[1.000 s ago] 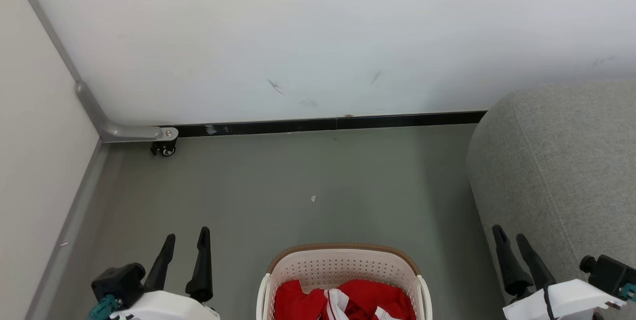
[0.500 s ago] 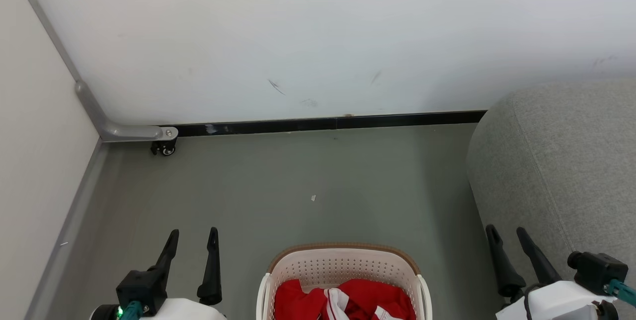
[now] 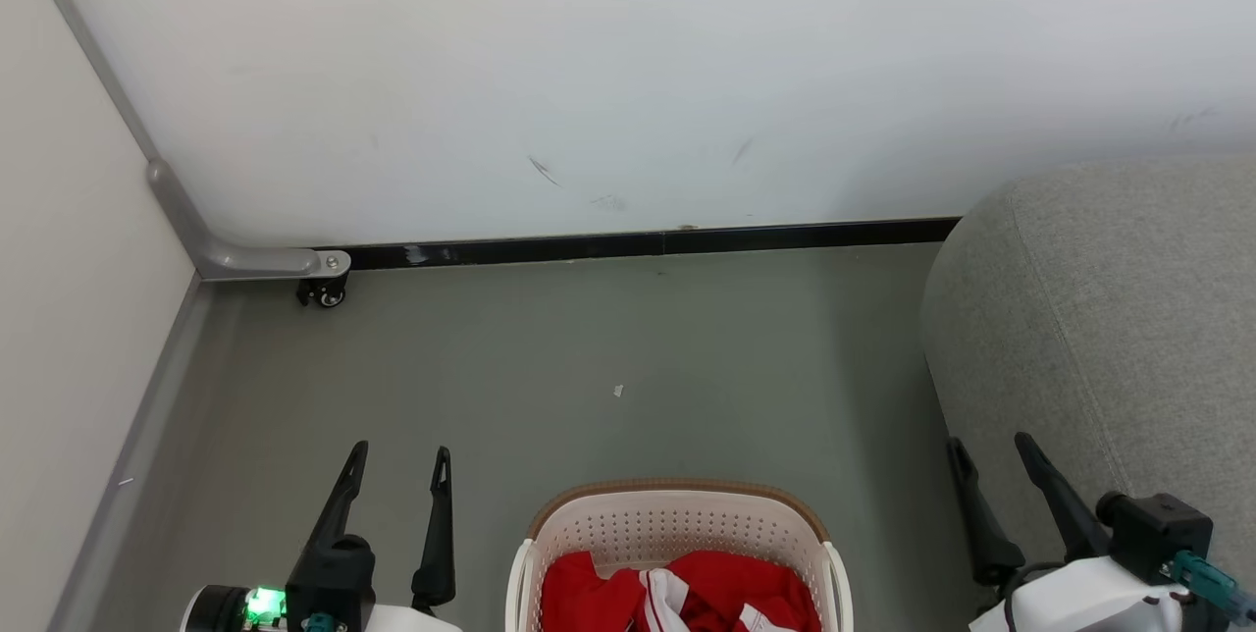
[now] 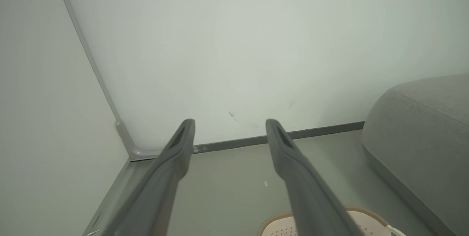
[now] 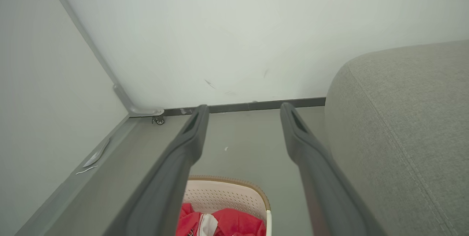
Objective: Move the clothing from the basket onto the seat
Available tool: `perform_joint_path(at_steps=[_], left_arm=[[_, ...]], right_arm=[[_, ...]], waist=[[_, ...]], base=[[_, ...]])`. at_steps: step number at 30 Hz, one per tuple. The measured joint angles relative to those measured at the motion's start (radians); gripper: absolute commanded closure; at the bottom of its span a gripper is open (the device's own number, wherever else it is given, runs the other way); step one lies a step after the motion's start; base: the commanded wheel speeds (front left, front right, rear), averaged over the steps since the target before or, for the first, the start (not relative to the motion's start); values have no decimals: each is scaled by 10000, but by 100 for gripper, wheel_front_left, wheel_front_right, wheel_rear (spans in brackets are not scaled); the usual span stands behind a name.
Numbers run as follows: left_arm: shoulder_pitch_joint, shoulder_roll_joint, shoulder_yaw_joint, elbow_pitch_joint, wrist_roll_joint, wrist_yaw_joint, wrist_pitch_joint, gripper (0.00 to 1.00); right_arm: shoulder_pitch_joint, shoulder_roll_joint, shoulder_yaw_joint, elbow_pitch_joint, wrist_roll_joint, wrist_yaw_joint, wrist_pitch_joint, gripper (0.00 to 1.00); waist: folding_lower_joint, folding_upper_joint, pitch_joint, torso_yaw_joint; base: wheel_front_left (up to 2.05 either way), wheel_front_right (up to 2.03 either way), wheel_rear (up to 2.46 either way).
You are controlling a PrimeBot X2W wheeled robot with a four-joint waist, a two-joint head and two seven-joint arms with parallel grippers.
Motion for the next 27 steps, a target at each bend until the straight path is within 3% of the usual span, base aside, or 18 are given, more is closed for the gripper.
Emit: perform_joint_path(at_steps=[5, 27], left_arm=[[0, 12, -82, -4, 642, 199, -171, 0], [-9, 12, 94, 447, 558, 291, -171, 0]], right_arm=[[0, 2, 23, -73, -602, 0, -178, 0], [1, 0, -12, -86, -548, 0, -178, 0]], waist=[[0, 0, -7, -7], [-1, 0, -16, -14]], base=[[0, 0, 0], [0, 0, 0]])
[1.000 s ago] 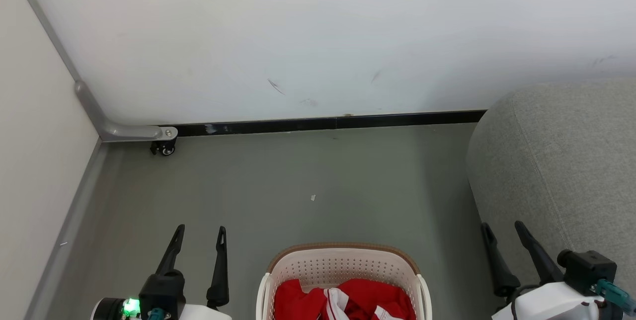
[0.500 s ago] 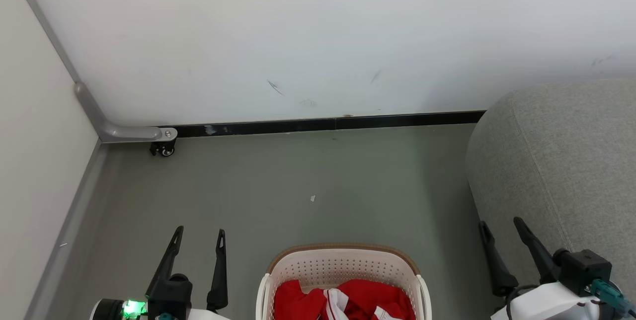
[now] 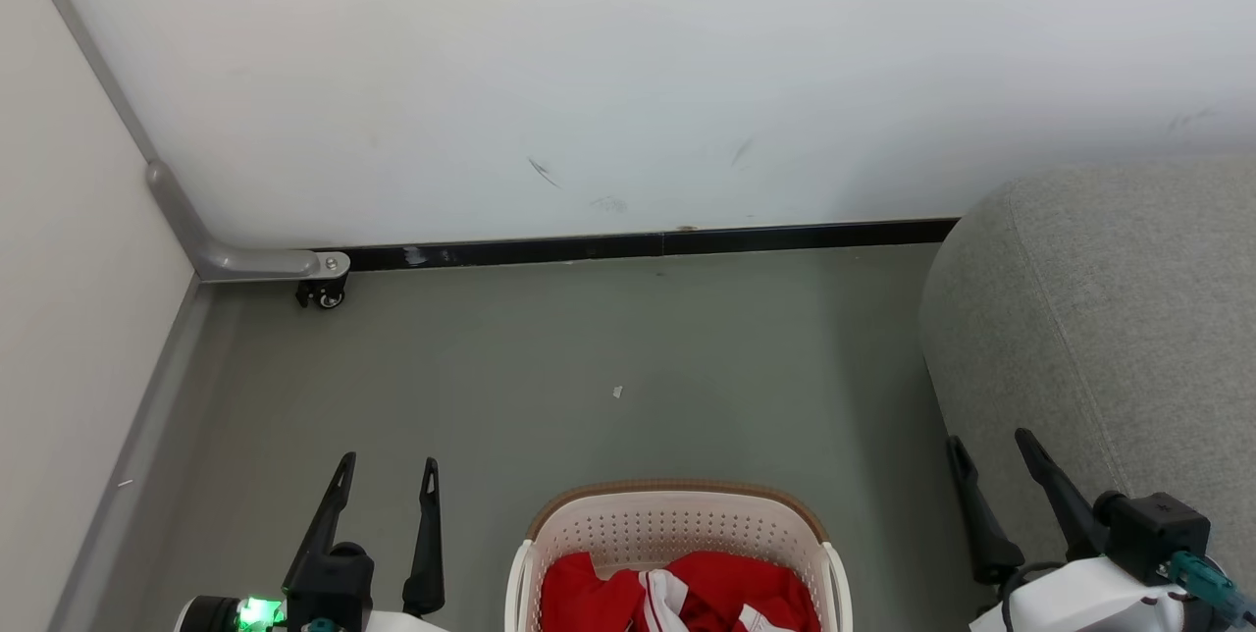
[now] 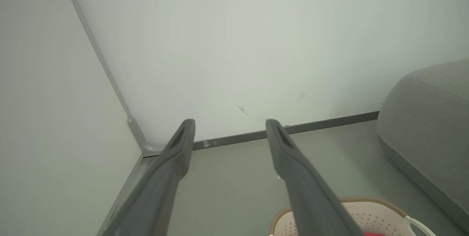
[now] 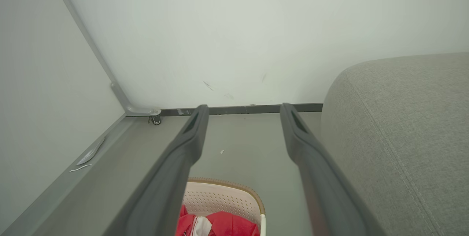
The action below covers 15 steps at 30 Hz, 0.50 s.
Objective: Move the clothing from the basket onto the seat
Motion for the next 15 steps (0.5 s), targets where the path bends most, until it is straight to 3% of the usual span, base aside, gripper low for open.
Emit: perform_joint_path(at_steps=[15], left_arm=[[-23, 0, 36, 50, -17, 0, 0, 0]], right_arm=[[2, 0, 6, -56, 4, 0, 0, 0]], waist=[[-1, 0, 52, 6]], base=[[0, 0, 0]])
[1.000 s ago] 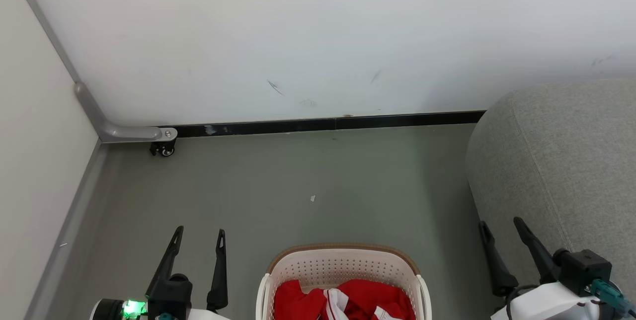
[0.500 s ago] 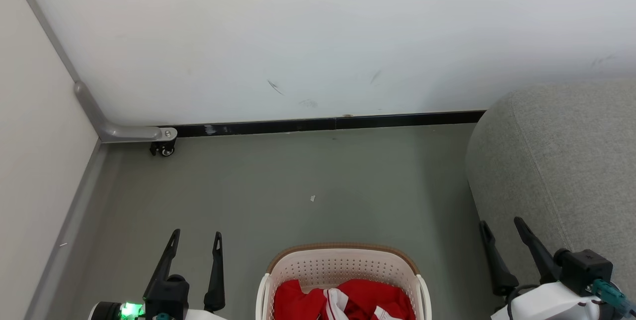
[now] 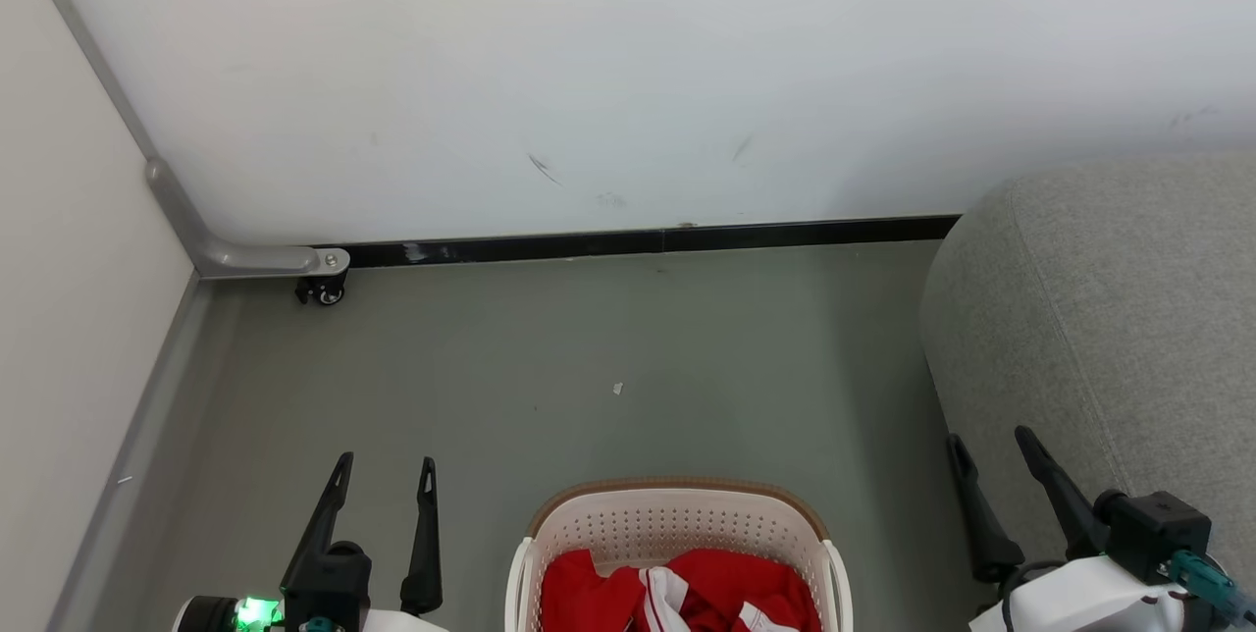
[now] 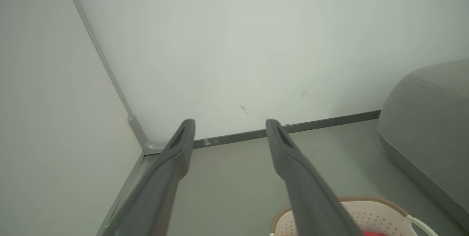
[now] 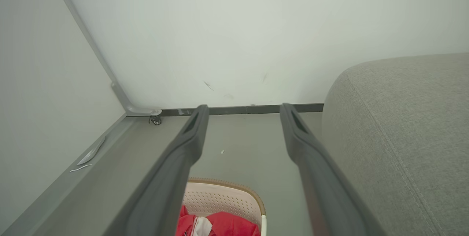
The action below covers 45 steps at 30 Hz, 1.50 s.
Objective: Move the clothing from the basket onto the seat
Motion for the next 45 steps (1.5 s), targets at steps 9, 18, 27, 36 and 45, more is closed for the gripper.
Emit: perform_joint_path(at_steps=[9, 18, 27, 36, 45], left_arm=[[-1, -2, 8, 0, 2, 0, 0, 0], [-201, 2, -180, 240, 111, -100, 0, 0], [-876, 12, -813, 800, 487, -454, 0, 0], [-1417, 0, -1356, 1356, 665, -656, 0, 0], [-2067, -6, -1843, 2100, 1066, -897, 0, 0]], right_arm=[[-2, 4, -176, -290, 4, 0, 0, 0], [11, 8, -825, -794, -15, 0, -13, 0], [363, 19, -1243, -1120, 12, 0, -17, 0], [351, 27, -1461, -1592, 128, 0, -17, 0], [297, 33, -1618, -1950, 261, 0, -25, 0]], waist=[[-1, 0, 120, -8], [-1, 0, 349, -59], [-1, 0, 745, -153], [-1, 0, 1246, -290], [-1, 0, 1963, -538]], base=[[0, 0, 0], [0, 0, 0], [0, 0, 0], [0, 0, 0], [0, 0, 0]])
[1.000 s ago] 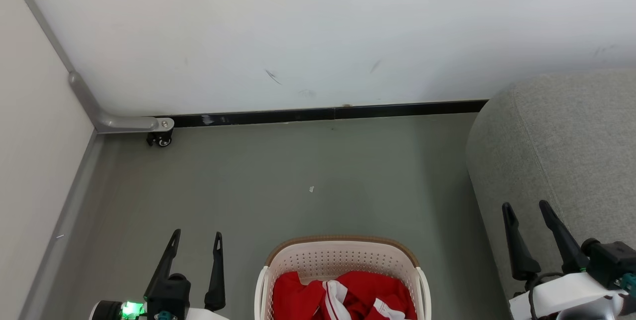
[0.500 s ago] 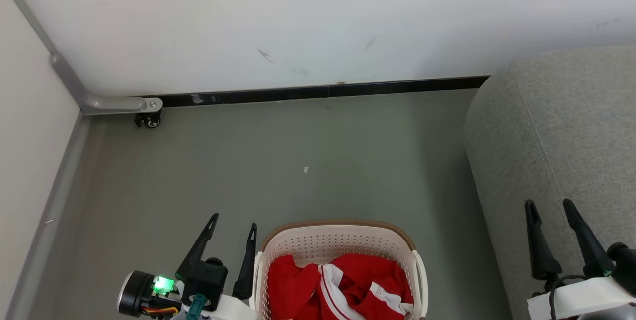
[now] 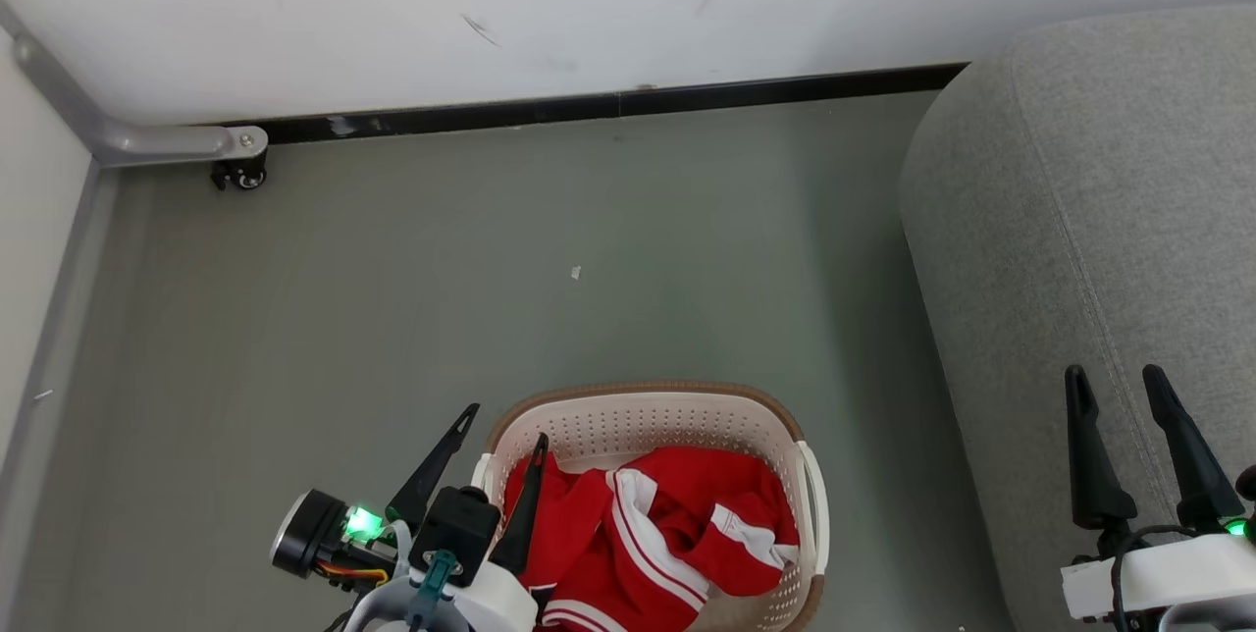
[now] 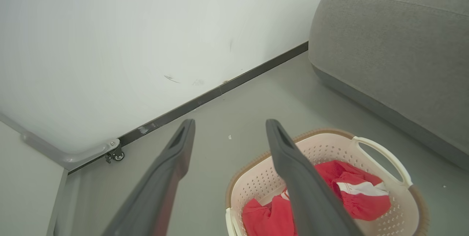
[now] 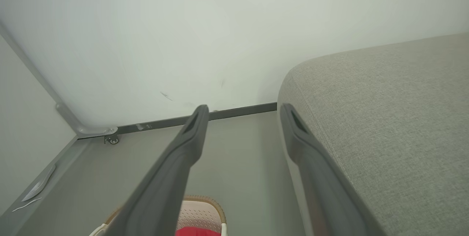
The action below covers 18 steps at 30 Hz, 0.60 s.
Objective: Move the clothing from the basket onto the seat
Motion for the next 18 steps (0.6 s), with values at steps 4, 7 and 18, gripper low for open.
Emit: perform_joint_path(at_steps=[4, 7, 18], left_arm=[[-385, 0, -309, 412, 236, -174, 0, 0], [-674, -8, -516, 819, 466, -263, -2, 0], [-1987, -8, -1037, 1910, 1066, -602, -2, 0]], right_arm=[[-76, 6, -36, -104, 115, 0, -2, 0], [-362, 6, -19, -267, 184, 0, -2, 0], [-1253, 4, -69, -656, 520, 0, -4, 0]], waist=[[-1, 0, 367, -144], [-1, 0, 666, -262], [0, 0, 1888, -770]], base=[[0, 0, 0], [0, 0, 0], [0, 0, 0]])
